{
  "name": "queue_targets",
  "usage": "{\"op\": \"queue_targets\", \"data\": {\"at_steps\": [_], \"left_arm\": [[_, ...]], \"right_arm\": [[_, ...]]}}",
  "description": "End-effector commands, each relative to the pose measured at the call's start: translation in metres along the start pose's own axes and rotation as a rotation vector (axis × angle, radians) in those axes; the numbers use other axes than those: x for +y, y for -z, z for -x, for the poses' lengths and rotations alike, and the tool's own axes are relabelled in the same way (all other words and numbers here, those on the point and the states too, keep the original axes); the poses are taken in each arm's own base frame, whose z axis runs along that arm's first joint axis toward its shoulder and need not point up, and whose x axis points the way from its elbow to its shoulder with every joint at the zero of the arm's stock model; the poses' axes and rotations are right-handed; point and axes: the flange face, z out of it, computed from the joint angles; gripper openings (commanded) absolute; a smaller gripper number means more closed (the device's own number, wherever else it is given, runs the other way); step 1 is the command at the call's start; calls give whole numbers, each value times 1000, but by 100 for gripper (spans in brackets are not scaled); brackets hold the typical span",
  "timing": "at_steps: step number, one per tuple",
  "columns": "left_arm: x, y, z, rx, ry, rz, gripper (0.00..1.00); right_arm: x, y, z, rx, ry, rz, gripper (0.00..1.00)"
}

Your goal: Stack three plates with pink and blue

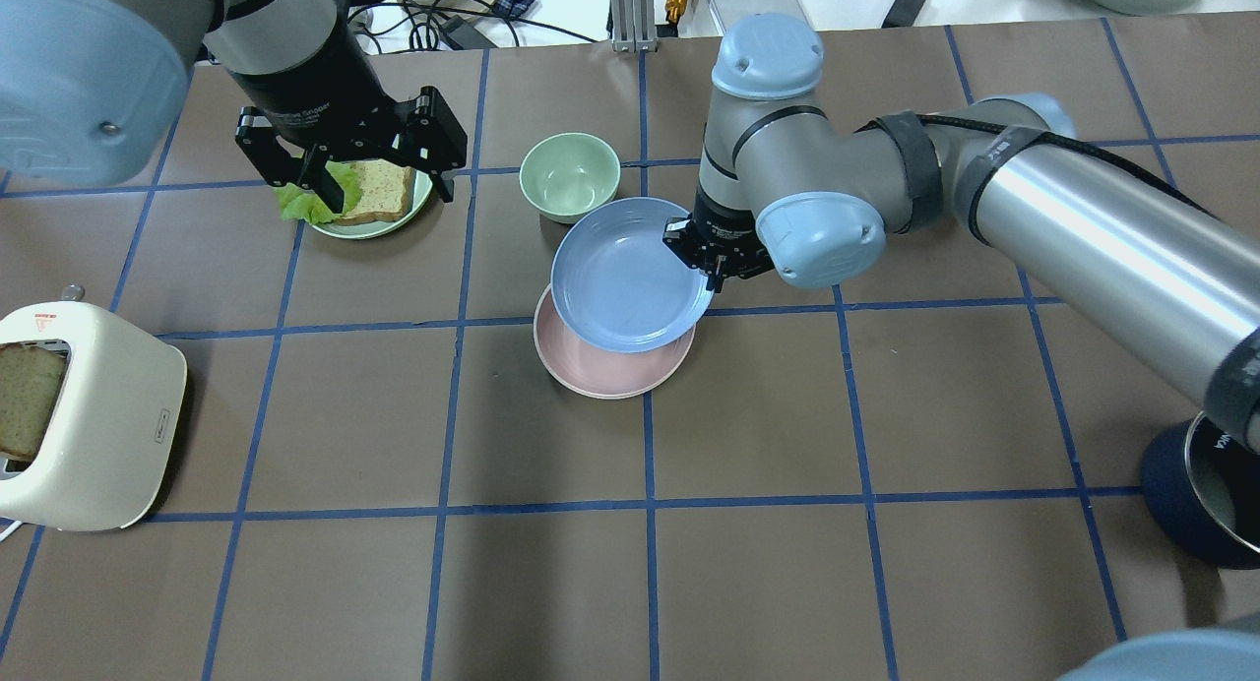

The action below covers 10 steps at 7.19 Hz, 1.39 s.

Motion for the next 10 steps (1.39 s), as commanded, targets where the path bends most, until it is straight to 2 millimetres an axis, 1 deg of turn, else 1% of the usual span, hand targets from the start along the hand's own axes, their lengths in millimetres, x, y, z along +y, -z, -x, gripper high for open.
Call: {"op": "queue_targets", "data": {"at_steps": [1,2,3,4,5,6,7,8,9,10], "left_arm": [[0,0,0,-1,0,0,100],[0,0,0,0,0,0,100],[0,0,1,0,2,0,100],[0,1,0,-1,0,-2,100],[0,1,0,-1,0,-2,100],[0,1,0,-1,0,-2,100],[0,1,0,-1,0,-2,100],[0,1,0,-1,0,-2,100],[0,1,0,-1,0,-2,100],[0,1,0,-1,0,-2,100]], "right_arm": [[6,-2,9,-12,-1,13,0],[4,-8,3,8,8,18,0],[7,-5,3,1,-11,24,25],[11,-12,0,17,-9,34,38],[7,-13,-7,23,-6,33,56],[-2,23,-28,100,23,-76,70],[-20,54,-63,139,83,-138,81],[-47,64,-105,138,67,-136,81],[-54,82,-131,136,61,-153,99],[-36,113,-146,128,96,-110,100]]}}
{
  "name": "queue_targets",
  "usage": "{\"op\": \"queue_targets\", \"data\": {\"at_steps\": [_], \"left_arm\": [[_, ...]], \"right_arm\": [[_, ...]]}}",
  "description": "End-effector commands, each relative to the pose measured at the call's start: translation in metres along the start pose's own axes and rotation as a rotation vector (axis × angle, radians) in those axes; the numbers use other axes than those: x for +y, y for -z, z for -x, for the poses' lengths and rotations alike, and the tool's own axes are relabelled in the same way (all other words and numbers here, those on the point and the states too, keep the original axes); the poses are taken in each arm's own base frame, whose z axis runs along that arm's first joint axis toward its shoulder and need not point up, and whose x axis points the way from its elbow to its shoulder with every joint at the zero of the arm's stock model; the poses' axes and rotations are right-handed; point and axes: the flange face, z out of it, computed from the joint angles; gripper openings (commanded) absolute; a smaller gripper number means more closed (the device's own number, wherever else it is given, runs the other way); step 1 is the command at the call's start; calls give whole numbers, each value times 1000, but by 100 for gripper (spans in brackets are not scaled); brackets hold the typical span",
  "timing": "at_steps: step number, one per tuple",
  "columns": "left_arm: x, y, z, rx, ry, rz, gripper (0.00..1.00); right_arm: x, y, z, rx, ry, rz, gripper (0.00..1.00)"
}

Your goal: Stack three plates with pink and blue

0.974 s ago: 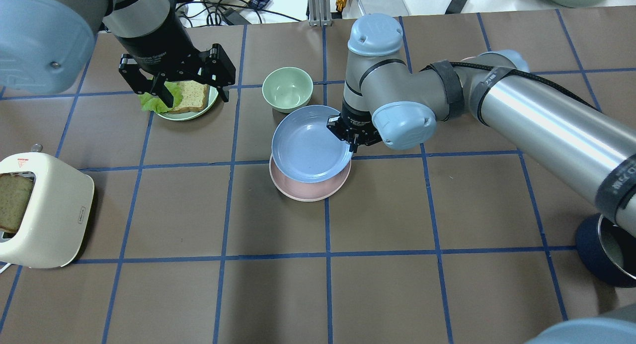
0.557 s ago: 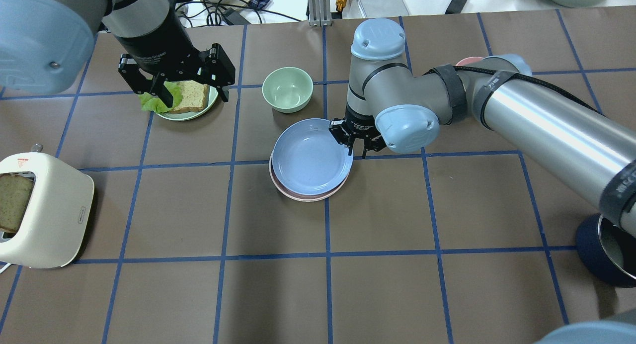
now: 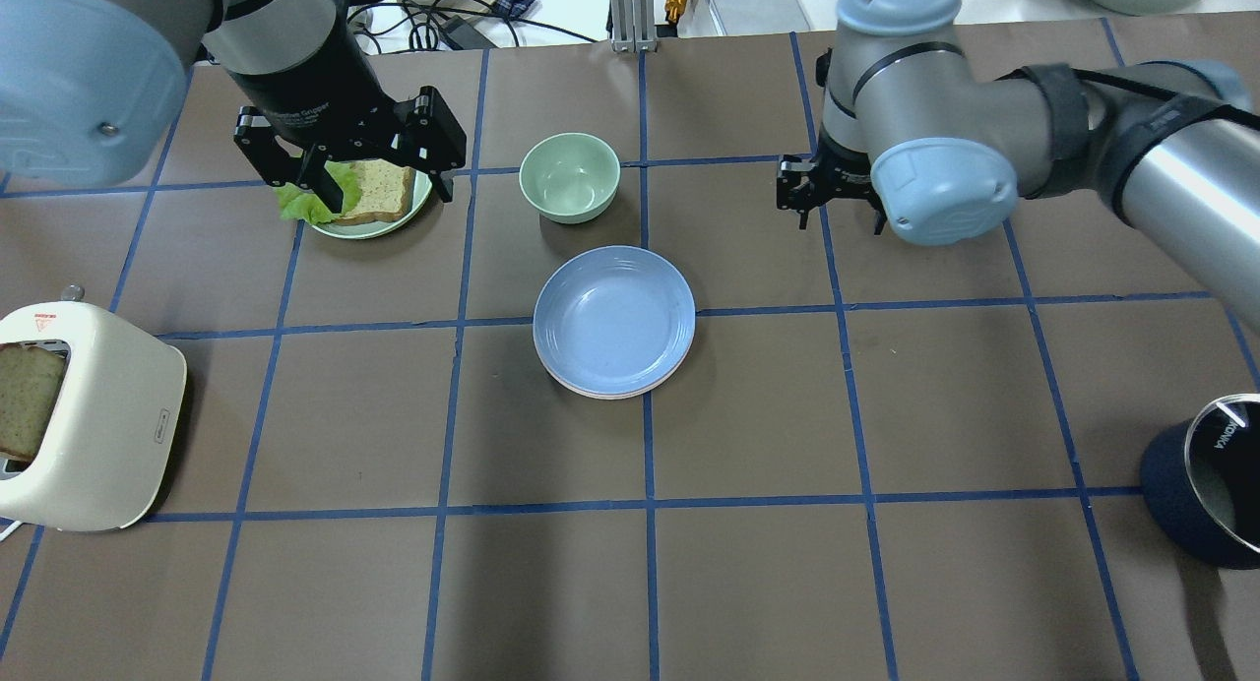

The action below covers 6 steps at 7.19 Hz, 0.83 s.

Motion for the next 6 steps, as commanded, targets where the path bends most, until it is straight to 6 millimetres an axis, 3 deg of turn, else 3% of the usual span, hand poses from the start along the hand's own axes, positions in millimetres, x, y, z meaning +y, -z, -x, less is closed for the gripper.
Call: {"op": "queue_targets", "data": {"at_steps": [1,2,3,4,6], "left_arm": [[0,0,0,0,0,0,100],[0,1,0,0,0,-2,100],[0,1,0,0,0,-2,100],[0,1,0,0,0,-2,100],[0,1,0,-1,0,-2,100]], "right_arm": [[33,72,-37,-60,46,34,100],[59,111,-35,-152,48,38,100],[78,130,-28,-187,64,28,100],[78,138,-30,-184,64,18,100],[89,183,-39,-157,85,70,100]]}}
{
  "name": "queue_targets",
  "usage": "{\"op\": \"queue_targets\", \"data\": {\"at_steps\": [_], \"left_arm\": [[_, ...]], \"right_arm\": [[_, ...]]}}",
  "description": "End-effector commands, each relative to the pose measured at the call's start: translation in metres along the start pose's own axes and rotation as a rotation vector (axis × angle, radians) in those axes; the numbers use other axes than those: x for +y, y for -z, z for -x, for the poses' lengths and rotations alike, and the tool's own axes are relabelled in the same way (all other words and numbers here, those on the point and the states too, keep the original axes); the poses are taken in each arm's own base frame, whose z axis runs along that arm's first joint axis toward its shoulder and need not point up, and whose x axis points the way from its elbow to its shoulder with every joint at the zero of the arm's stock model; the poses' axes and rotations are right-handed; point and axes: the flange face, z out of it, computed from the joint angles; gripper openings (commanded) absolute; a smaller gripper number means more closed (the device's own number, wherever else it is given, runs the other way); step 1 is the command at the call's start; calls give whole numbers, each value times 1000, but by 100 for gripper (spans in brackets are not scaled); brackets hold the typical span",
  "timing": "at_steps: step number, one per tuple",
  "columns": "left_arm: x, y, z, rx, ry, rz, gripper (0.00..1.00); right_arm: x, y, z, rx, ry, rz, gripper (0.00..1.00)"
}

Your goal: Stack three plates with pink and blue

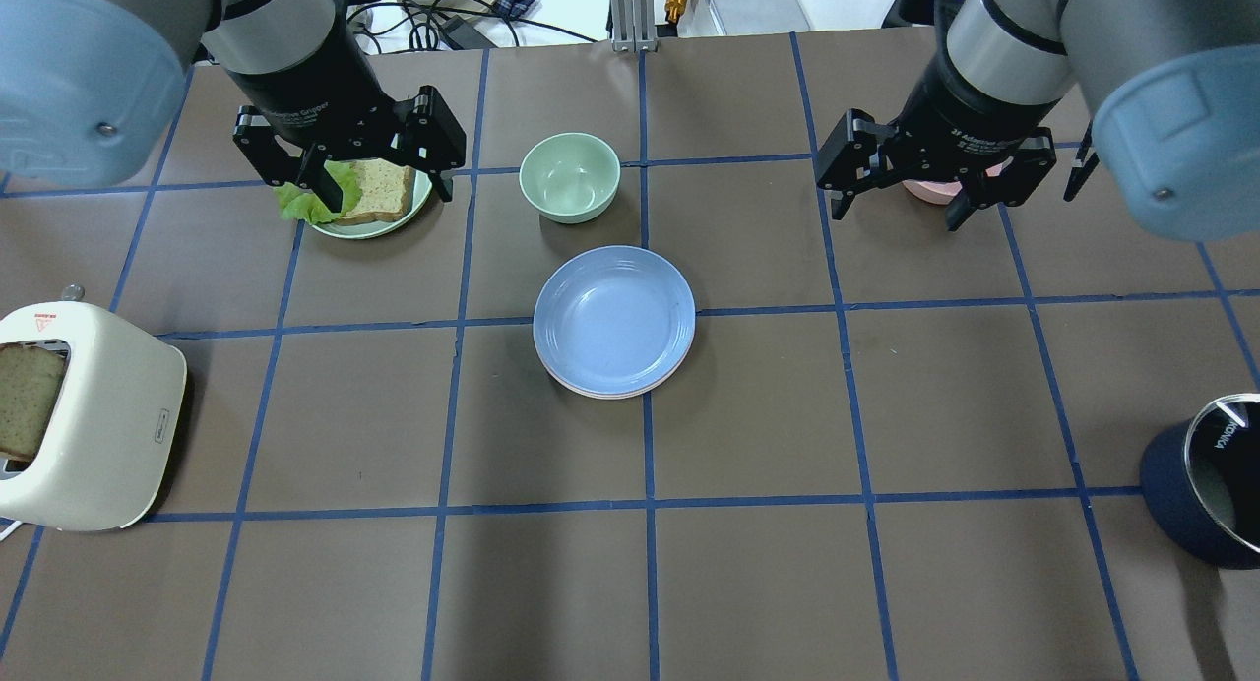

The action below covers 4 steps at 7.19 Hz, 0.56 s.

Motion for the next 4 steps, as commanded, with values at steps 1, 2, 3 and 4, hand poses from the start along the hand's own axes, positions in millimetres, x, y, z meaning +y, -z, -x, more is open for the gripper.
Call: {"op": "queue_targets", "data": {"at_steps": [1,2,3,4], "left_arm": [[-1,-1,0,-1,0,1,100],[0,-2,0,-2,0,3,100],[0,-1,0,-2,0,4,100],[0,-1,0,-2,0,4,100]], "right_arm": [[4,31,0,21,83,19,100],[1,31,-2,21,104,10,100],[1,31,-7,58,114,15,100],[1,30,-6,69,119,13,100]]}}
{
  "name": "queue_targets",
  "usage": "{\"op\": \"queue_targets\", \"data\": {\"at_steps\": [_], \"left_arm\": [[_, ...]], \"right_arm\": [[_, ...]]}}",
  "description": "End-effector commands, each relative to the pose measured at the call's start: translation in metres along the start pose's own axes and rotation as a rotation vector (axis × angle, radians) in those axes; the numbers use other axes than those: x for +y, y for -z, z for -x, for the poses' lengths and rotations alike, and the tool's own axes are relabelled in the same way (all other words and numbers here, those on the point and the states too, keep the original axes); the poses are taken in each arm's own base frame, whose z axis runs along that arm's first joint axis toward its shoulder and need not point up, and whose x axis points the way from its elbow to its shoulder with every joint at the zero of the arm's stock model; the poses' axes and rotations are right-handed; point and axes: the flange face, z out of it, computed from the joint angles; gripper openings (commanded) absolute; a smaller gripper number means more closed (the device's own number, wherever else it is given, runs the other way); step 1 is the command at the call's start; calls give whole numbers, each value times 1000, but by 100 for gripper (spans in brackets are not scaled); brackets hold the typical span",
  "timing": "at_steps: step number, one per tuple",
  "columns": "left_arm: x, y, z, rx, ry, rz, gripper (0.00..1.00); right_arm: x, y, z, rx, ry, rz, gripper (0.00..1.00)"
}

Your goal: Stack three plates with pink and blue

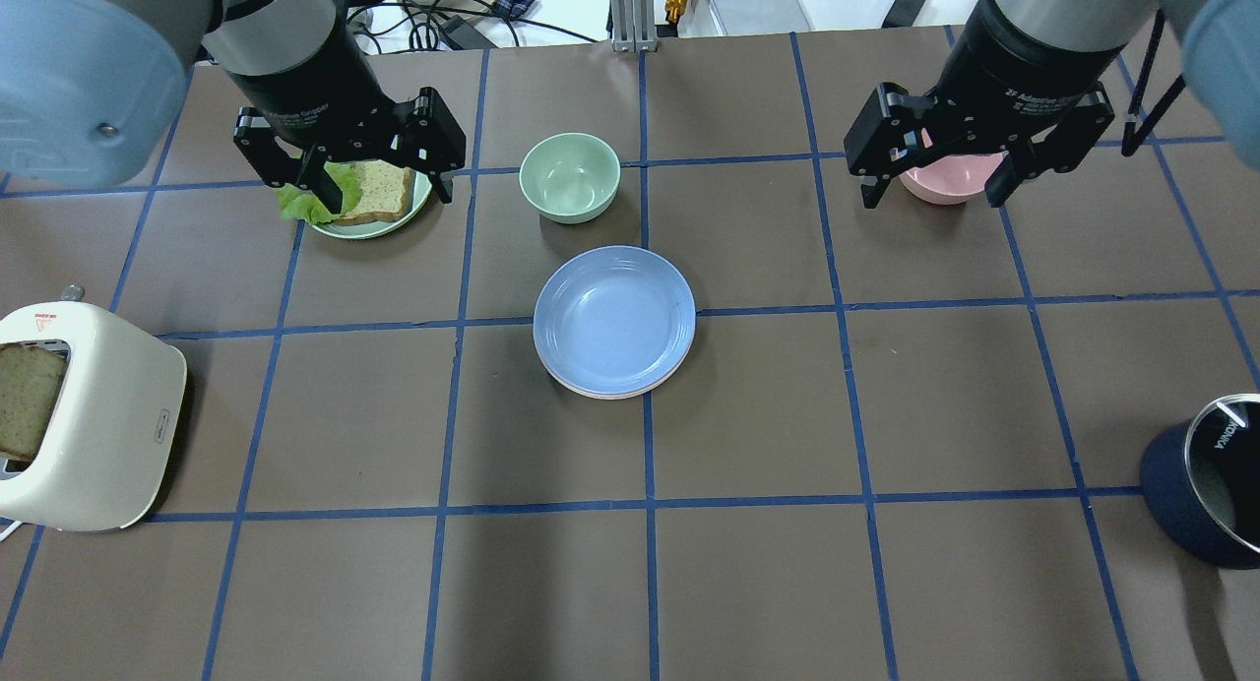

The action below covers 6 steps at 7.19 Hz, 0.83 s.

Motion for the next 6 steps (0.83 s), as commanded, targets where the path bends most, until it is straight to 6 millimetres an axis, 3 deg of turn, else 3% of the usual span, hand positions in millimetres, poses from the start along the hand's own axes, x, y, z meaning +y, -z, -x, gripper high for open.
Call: {"op": "queue_targets", "data": {"at_steps": [1,6], "left_arm": [[0,1,0,-2,0,2,100],[4,2,1,-8,1,32,100]], "right_arm": [[-2,-2,-1,11,11,2,100],[-1,0,-3,29,7,-3,100]]}}
